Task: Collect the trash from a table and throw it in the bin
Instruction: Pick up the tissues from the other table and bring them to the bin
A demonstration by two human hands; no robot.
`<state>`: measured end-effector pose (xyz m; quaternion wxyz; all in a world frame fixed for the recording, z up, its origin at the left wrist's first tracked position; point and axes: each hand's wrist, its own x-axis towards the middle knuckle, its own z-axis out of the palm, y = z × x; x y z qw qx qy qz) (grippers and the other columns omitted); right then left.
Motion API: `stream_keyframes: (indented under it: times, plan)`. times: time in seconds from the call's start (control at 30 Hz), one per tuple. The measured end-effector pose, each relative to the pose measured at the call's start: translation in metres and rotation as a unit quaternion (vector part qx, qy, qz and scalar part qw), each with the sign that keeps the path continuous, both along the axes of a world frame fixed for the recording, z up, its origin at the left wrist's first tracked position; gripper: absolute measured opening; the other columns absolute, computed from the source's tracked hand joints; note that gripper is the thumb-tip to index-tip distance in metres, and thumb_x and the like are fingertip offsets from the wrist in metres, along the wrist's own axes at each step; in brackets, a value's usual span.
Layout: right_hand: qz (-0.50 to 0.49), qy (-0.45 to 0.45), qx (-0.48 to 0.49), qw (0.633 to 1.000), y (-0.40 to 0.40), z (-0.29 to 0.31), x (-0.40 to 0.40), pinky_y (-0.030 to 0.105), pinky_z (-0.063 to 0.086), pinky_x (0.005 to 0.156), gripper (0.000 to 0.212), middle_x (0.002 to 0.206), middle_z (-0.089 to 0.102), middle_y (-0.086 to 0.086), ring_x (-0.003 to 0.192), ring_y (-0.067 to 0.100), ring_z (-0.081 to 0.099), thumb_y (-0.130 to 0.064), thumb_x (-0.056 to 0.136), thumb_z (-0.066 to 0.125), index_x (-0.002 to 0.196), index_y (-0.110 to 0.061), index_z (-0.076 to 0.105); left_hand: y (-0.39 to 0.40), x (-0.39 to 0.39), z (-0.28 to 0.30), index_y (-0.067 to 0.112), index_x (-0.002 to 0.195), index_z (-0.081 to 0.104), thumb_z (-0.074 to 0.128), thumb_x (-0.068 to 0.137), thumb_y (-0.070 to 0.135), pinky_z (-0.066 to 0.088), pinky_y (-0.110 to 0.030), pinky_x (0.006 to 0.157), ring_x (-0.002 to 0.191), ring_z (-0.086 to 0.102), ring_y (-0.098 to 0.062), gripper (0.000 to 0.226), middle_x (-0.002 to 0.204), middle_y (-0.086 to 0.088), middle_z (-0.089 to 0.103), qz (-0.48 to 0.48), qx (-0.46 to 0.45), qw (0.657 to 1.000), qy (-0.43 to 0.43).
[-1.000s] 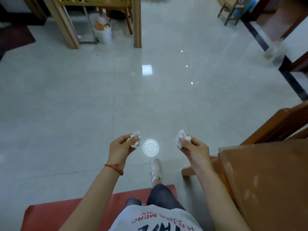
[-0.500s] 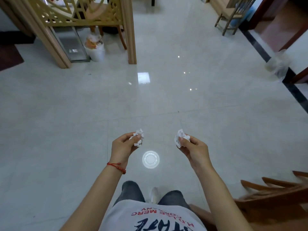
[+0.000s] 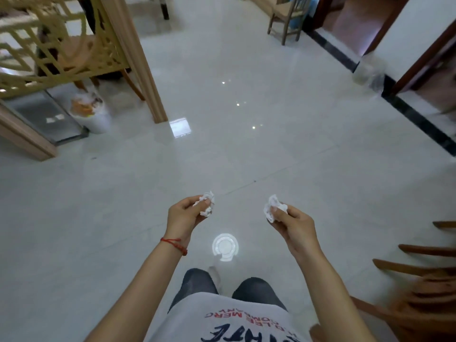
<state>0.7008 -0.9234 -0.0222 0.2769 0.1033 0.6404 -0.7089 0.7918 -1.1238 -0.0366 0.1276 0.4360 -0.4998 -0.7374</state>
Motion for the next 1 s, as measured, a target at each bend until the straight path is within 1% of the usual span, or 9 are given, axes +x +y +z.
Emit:
stream_keyframes:
  times: [0.1,0.23,0.4,0.5,0.67,0.73,0.8,0.87,1.0]
  plan:
    - [-0.04,-0.004,0.005,0.999,-0.01,0.0,-0.017,0.026,0.053,0.077,0.024,0.077,0.066,0.003,0.08,0.01,0.066,-0.001,0.082,0.063,0.06,-0.007,0.063,-0.019,-0.032,-0.001,0.0,0.088,0.067,0.064,0.08,0.001,0.055,-0.02,0.062,0.065,0.065,-0.011,0.008,0.078,-0.006,0.069,-0.037,0.005,0.999,-0.004]
    - [-0.097,-0.014,0.009,0.995,-0.01,-0.003,-0.046,0.025,0.054,0.077,0.019,0.075,0.066,0.002,0.077,0.01,0.065,-0.002,0.083,0.063,0.065,-0.006,0.065,-0.024,-0.084,-0.004,0.0,0.083,0.067,0.064,0.08,-0.001,0.055,-0.019,0.061,0.061,0.065,-0.008,0.005,0.072,-0.003,0.069,-0.085,0.02,0.996,-0.008]
    - [-0.161,-0.017,-0.002,0.987,0.003,-0.009,-0.093,0.025,0.051,0.077,0.021,0.078,0.065,0.003,0.077,0.0,0.066,-0.002,0.084,0.062,0.064,-0.009,0.062,-0.014,-0.161,-0.006,-0.007,0.092,0.064,0.064,0.079,0.0,0.053,-0.017,0.059,0.066,0.064,-0.011,0.014,0.084,-0.01,0.067,-0.157,0.009,0.988,-0.012]
    - [-0.204,-0.017,-0.008,0.979,0.018,-0.01,-0.123,0.025,0.052,0.077,0.026,0.074,0.064,0.001,0.075,0.008,0.064,-0.005,0.085,0.063,0.06,-0.011,0.062,0.0,-0.208,-0.007,-0.004,0.09,0.065,0.065,0.079,0.001,0.055,-0.019,0.062,0.065,0.065,-0.01,0.012,0.085,-0.009,0.067,-0.202,0.009,0.979,-0.015]
    - [-0.287,-0.026,-0.031,0.957,0.054,-0.009,-0.169,0.031,0.05,0.083,0.022,0.081,0.063,0.004,0.08,0.015,0.062,-0.004,0.085,0.062,0.064,-0.011,0.062,0.035,-0.283,-0.003,0.003,0.082,0.067,0.064,0.08,0.0,0.056,-0.02,0.064,0.065,0.065,-0.012,0.004,0.085,-0.01,0.067,-0.27,0.004,0.963,-0.019]
    - [-0.321,-0.025,-0.044,0.946,0.073,-0.01,-0.187,0.03,0.051,0.081,0.02,0.08,0.063,0.004,0.078,0.015,0.061,-0.003,0.086,0.061,0.067,-0.011,0.063,0.054,-0.315,-0.003,0.003,0.081,0.067,0.064,0.08,0.0,0.056,-0.02,0.065,0.069,0.065,-0.015,0.004,0.087,-0.012,0.067,-0.302,0.0,0.953,-0.019]
    - [-0.364,-0.031,-0.053,0.929,0.09,-0.009,-0.203,0.025,0.055,0.075,0.009,0.083,0.065,0.005,0.079,0.014,0.063,-0.002,0.086,0.06,0.08,-0.004,0.067,0.073,-0.344,-0.001,0.003,0.081,0.068,0.064,0.08,0.001,0.056,-0.023,0.07,0.075,0.064,-0.019,0.004,0.093,-0.014,0.067,-0.335,-0.007,0.942,-0.019]
    - [-0.405,-0.037,-0.062,0.911,0.106,-0.009,-0.219,0.021,0.056,0.071,0.009,0.088,0.066,0.006,0.082,0.014,0.064,-0.001,0.086,0.059,0.09,0.002,0.066,0.091,-0.372,0.0,0.001,0.083,0.068,0.065,0.079,0.002,0.057,-0.026,0.074,0.079,0.064,-0.021,0.005,0.097,-0.016,0.066,-0.365,-0.016,0.931,-0.019]
    - [-0.448,-0.035,-0.078,0.89,0.129,-0.009,-0.252,0.022,0.056,0.07,0.009,0.088,0.066,0.007,0.084,0.015,0.064,-0.001,0.086,0.059,0.091,0.002,0.066,0.124,-0.426,0.003,0.001,0.082,0.067,0.064,0.08,0.001,0.057,-0.022,0.071,0.079,0.064,-0.021,0.004,0.095,-0.015,0.067,-0.408,-0.018,0.913,-0.016]
